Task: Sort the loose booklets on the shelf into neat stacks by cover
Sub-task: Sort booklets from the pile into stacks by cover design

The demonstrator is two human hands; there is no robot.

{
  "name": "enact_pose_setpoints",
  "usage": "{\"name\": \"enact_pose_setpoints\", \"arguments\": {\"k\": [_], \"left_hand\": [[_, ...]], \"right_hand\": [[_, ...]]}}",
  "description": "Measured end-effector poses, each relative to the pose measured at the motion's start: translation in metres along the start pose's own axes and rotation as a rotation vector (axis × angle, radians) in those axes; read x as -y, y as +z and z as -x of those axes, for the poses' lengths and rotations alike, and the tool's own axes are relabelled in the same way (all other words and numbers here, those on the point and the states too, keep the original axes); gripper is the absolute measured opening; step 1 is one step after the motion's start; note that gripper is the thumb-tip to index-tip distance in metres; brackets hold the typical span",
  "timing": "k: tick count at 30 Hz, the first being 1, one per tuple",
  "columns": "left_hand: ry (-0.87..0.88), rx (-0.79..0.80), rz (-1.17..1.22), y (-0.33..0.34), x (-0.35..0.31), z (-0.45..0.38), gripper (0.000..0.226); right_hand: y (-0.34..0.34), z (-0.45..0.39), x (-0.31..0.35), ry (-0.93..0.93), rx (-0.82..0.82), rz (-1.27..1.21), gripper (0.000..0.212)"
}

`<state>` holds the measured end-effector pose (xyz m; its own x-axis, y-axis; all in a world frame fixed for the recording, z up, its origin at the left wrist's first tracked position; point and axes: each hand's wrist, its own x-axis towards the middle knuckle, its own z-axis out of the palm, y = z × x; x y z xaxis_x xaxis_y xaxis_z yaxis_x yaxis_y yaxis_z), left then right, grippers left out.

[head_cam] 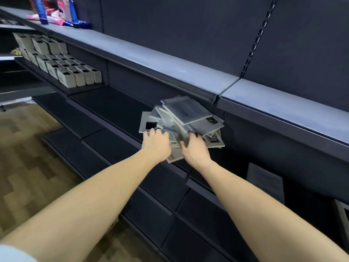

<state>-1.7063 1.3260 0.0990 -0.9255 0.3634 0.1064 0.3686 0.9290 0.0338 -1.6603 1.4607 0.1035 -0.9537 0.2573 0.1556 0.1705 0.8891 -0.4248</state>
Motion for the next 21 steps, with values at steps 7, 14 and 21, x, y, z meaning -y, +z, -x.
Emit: {"name": "enact_pose_setpoints", "arguments": {"k": [7,14,21], "left_hand": [[-0.009,-0.040,-0.004,0.006,0.016,-0.046,0.047],[0.006,-0.048,0.040,0.016,0.024,-0.080,0.048],[0.091,-0.077,0.063,0.024,0.036,-0.115,0.059]], "right_hand": [[0.013,-0.060,0.008,0.008,-0.035,0.006,0.062],[0.024,-0.098,0.007,0.058,0.044,0.097,0.084],[0.028,-0.111,0.017,0.146,-0.087,0.129,0.043]]}}
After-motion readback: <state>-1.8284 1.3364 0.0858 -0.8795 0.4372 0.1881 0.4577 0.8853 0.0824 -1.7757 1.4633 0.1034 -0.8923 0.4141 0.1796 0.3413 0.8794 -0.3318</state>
